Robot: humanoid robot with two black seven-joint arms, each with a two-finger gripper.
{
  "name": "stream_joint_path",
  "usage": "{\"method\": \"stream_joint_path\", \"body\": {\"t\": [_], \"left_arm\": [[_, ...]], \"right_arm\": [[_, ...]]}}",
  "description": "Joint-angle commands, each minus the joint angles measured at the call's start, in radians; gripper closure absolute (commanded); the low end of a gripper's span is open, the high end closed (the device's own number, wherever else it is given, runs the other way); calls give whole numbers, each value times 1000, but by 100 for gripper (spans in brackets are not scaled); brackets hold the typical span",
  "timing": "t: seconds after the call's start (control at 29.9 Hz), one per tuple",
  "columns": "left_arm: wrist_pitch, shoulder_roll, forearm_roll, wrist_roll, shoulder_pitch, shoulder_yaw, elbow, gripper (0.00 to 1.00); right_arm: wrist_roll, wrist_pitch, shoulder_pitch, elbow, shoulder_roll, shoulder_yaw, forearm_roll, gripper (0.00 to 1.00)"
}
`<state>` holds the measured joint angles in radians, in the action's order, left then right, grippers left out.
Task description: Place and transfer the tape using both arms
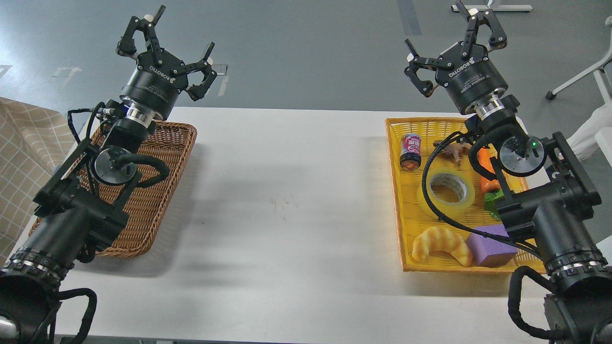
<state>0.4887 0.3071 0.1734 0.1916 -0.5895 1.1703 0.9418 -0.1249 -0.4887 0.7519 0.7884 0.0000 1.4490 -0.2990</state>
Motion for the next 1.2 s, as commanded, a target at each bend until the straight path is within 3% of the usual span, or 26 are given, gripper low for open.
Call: {"method": "stream_joint_path", "body": {"t": [0.0, 1.17], "left_arm": [[0, 0, -2, 3, -1, 2, -1, 2], [0, 0, -5, 6, -6, 5, 11, 2]], "right_arm": [[1, 0, 3, 2, 0, -6, 0, 0], [10, 0, 4, 12, 0, -85, -8, 0]]}}
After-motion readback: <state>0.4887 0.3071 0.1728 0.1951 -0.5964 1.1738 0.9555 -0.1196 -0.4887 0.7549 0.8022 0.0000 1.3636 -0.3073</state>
